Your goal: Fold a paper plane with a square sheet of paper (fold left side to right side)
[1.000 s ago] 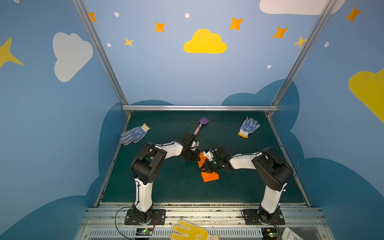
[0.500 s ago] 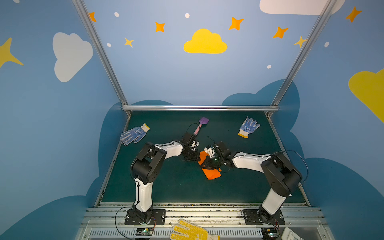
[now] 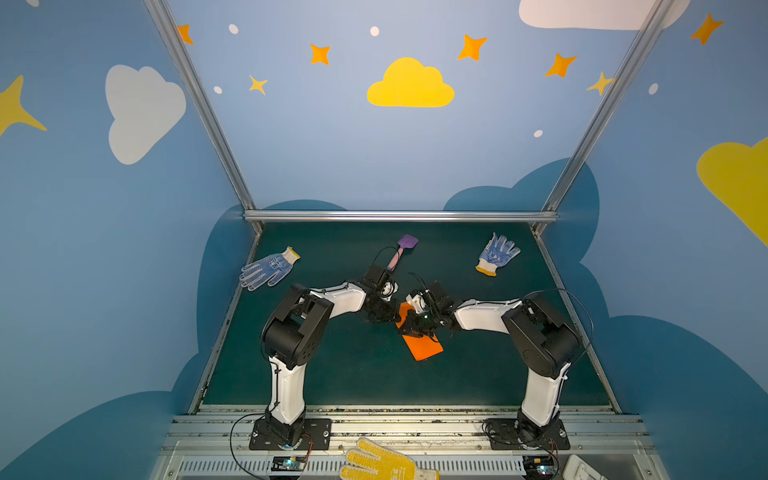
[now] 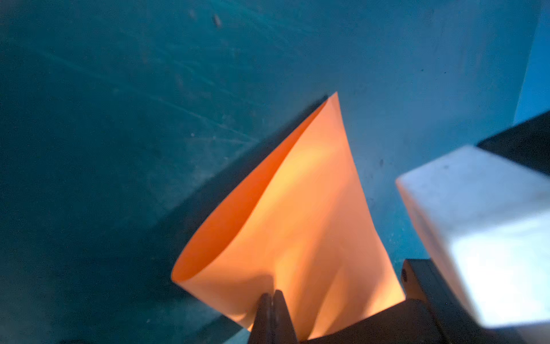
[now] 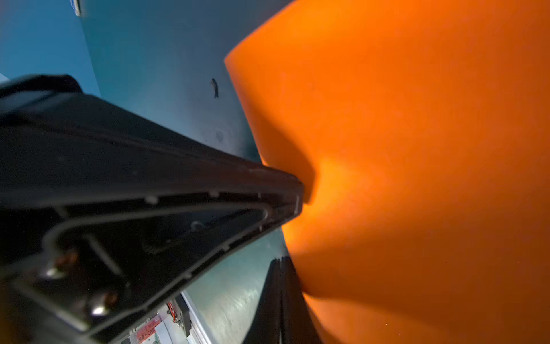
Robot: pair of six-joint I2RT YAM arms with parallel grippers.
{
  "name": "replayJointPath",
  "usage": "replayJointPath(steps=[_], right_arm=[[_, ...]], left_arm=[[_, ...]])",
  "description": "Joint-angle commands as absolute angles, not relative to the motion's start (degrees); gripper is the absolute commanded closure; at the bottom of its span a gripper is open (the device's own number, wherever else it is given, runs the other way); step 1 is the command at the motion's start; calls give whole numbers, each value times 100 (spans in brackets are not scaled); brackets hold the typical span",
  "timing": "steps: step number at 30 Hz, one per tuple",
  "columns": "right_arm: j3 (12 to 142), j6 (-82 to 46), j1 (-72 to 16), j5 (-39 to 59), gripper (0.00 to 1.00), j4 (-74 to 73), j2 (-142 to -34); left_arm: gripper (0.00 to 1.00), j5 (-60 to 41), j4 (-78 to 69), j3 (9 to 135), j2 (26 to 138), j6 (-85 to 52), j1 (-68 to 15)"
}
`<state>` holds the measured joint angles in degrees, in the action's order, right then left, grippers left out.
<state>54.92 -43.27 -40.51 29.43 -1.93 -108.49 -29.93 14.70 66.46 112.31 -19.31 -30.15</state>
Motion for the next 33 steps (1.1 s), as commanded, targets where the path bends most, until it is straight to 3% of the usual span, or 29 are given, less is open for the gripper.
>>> replayJointPath(steps=[1, 16, 33], right_arm=[[5161, -4344, -3999, 2829, 100, -152, -10825], [4856, -4594, -3901, 2818, 100, -431, -10013], [5301, -4792, -3833, 2637, 100, -540, -10738]], left_arm=[[96, -2830, 1517, 6557, 11444, -1870, -3021], [96, -2833, 1538, 6548, 11448, -1870, -3023], [96, -2839, 1538, 6532, 11439, -1878, -3019]])
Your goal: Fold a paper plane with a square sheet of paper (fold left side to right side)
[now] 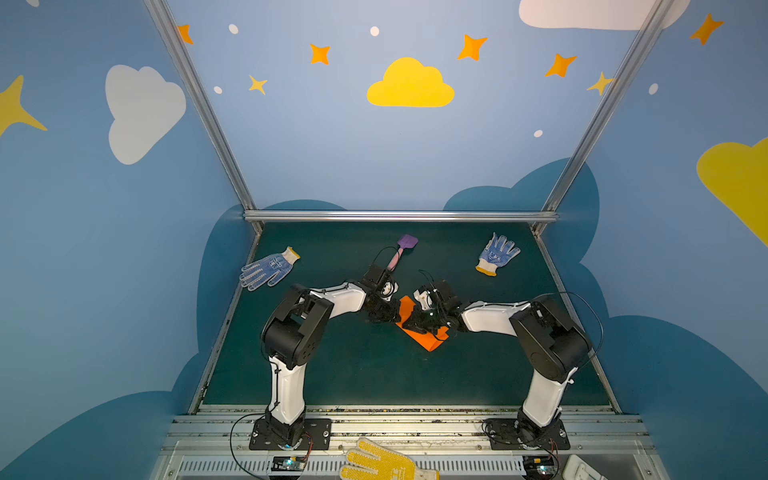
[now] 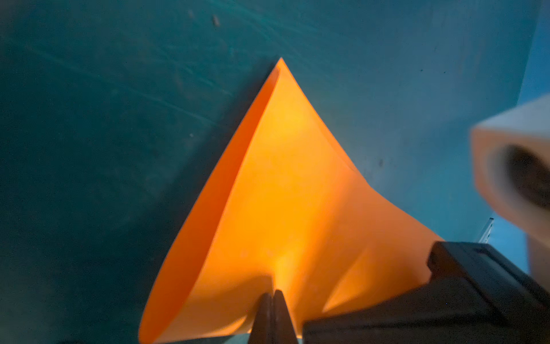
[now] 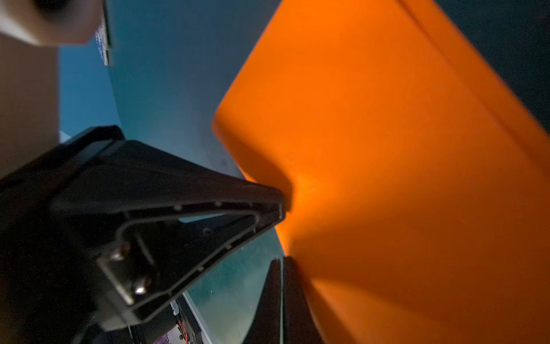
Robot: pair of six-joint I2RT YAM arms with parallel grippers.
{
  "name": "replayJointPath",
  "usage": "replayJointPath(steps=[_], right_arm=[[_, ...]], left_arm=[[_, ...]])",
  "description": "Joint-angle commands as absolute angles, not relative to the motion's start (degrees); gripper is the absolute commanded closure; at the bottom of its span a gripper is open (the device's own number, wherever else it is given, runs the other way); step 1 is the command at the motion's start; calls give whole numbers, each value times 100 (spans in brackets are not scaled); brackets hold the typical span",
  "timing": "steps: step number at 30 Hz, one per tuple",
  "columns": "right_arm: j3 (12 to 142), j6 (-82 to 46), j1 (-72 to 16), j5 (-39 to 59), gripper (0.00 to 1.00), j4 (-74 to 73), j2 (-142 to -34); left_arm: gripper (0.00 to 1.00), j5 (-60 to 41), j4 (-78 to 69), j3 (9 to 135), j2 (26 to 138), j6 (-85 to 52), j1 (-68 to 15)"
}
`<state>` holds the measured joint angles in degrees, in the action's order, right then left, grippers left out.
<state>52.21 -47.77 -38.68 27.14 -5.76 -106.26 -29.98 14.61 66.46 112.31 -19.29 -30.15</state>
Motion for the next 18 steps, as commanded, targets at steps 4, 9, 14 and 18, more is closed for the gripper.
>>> replayJointPath(steps=[4, 9, 14, 18], right_arm=[[5102, -4762, -3828, 2645, 100, -556, -10736], [4791, -4671, -3832, 2639, 100, -532, -10605], [4425, -4575, -3842, 2584, 100, -443, -10336], [4101, -4552, -3841, 2532, 100, -431, -10114]], left_arm=[[96, -2848, 1530, 6522, 11426, -1873, -3023], [96, -2823, 1538, 6508, 11424, -1871, -3023], [96, -2832, 1547, 6521, 11438, -1877, -3023], [96, -2827, 1556, 6521, 11417, -1874, -3023]])
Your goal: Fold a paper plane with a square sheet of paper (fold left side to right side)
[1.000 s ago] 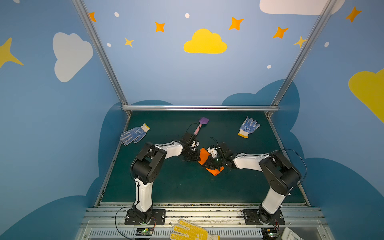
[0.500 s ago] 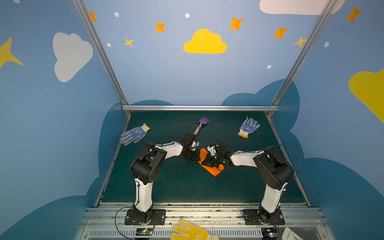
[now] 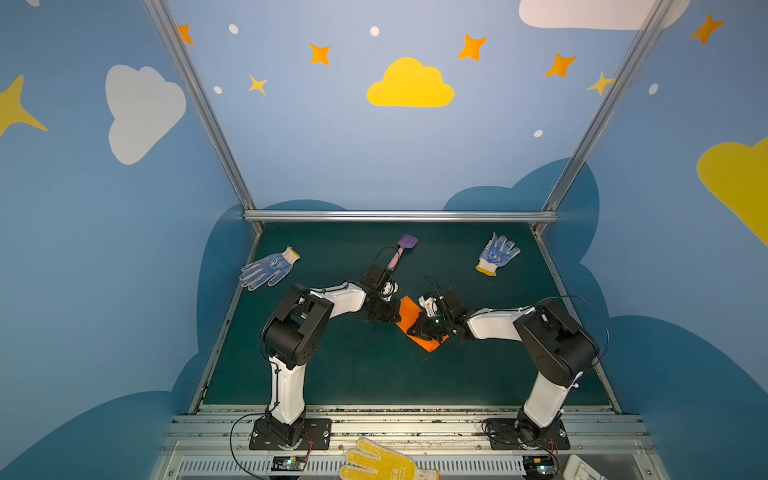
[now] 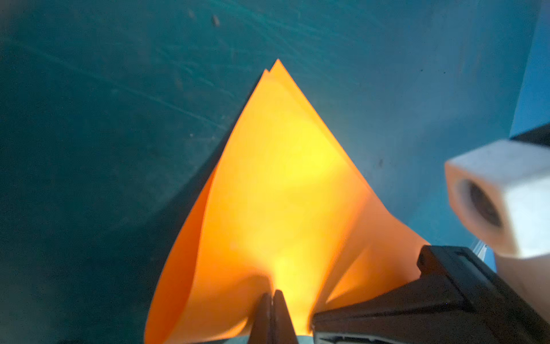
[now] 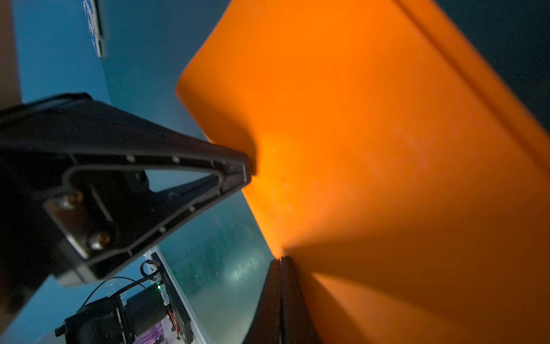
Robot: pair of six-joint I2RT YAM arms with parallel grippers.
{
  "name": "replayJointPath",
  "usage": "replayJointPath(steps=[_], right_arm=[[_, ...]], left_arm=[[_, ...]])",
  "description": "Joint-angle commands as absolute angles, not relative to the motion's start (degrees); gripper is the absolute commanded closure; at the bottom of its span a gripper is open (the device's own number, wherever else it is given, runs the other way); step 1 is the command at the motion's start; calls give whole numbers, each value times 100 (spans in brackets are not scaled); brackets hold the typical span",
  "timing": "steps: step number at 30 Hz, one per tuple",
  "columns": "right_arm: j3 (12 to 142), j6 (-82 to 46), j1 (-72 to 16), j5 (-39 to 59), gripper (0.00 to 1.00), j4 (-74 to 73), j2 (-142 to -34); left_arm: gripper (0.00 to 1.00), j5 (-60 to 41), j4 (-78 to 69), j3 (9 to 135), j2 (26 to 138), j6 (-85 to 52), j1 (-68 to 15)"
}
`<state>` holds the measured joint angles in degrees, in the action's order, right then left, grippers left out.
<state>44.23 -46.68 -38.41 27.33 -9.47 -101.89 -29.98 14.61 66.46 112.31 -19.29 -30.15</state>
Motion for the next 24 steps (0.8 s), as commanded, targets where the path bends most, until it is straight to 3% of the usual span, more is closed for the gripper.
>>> replayJointPath(steps=[1, 17, 24], right_arm=[[4017, -4553, -3841, 2516, 100, -444, -10062], [2267, -4924, -3797, 2179, 100, -534, -9151], [1837, -5071, -3410, 1859, 100, 233, -8027]], left_arm=[[96, -2818, 1562, 6522, 11421, -1865, -3023], [96, -2804, 1521, 6502, 11353, -1907, -3015], [96, -2845, 1494, 6478, 11338, -1921, -3015]])
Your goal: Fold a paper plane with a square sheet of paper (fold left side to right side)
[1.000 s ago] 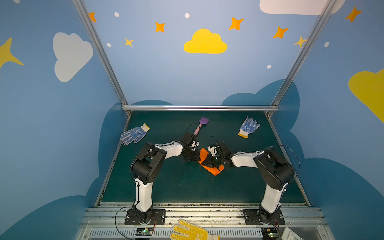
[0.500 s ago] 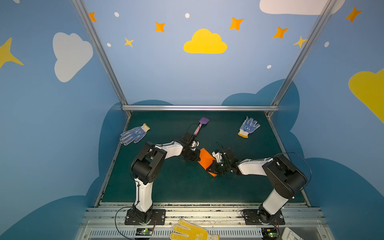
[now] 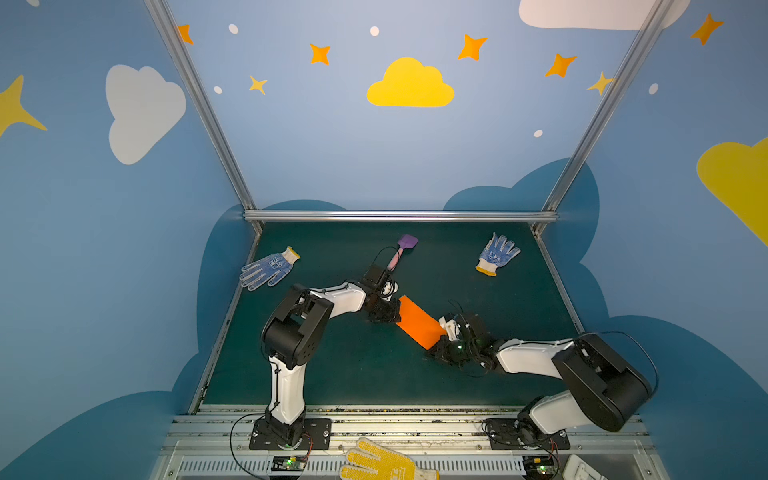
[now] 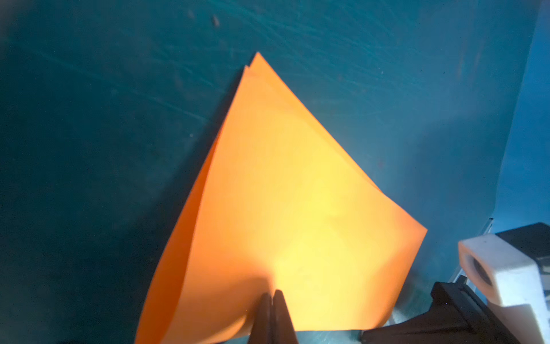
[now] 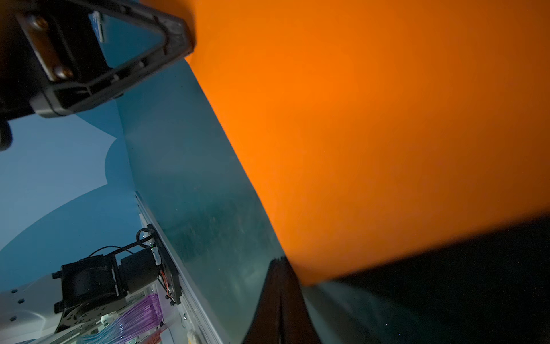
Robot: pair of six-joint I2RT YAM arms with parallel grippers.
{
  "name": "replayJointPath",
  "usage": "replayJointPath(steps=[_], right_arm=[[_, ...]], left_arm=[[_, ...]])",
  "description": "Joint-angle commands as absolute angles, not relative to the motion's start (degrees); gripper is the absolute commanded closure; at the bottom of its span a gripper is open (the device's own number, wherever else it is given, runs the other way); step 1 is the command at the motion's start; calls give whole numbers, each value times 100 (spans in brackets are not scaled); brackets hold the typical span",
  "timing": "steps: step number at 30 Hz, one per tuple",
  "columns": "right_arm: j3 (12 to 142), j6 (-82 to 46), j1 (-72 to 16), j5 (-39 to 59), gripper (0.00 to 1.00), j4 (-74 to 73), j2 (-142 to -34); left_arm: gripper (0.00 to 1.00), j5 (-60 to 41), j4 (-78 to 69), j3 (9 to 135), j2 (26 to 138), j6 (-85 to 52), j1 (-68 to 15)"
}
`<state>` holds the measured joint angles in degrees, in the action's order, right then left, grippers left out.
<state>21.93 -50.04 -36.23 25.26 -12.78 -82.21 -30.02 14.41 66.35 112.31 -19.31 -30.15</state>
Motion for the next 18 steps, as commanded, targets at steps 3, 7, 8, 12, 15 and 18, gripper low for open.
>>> replayJointPath(steps=[3, 7, 8, 12, 15, 18], right_arm=[[2010, -4933, -3196, 1958, 100, 682, -7403], [2630, -4734, -3195, 2053, 100, 1168, -6964], [2771, -4717, -3198, 2080, 100, 1231, -6944], [3324, -4753, -3299, 2151, 100, 1129, -7172], [3695, -4836, -3407, 2195, 100, 822, -7693], [4096, -4945, -3552, 2232, 100, 442, -8323]], left_arm=[[96, -2862, 1459, 6454, 11330, -1934, -3015], [96, -2861, 1442, 6457, 11351, -1938, -3015], [96, -2855, 1441, 6452, 11355, -1937, -3015], [96, -2858, 1432, 6452, 11383, -1941, -3019], [96, -2856, 1439, 6452, 11383, -1937, -3015], [96, -2848, 1450, 6448, 11381, -1940, -3015]])
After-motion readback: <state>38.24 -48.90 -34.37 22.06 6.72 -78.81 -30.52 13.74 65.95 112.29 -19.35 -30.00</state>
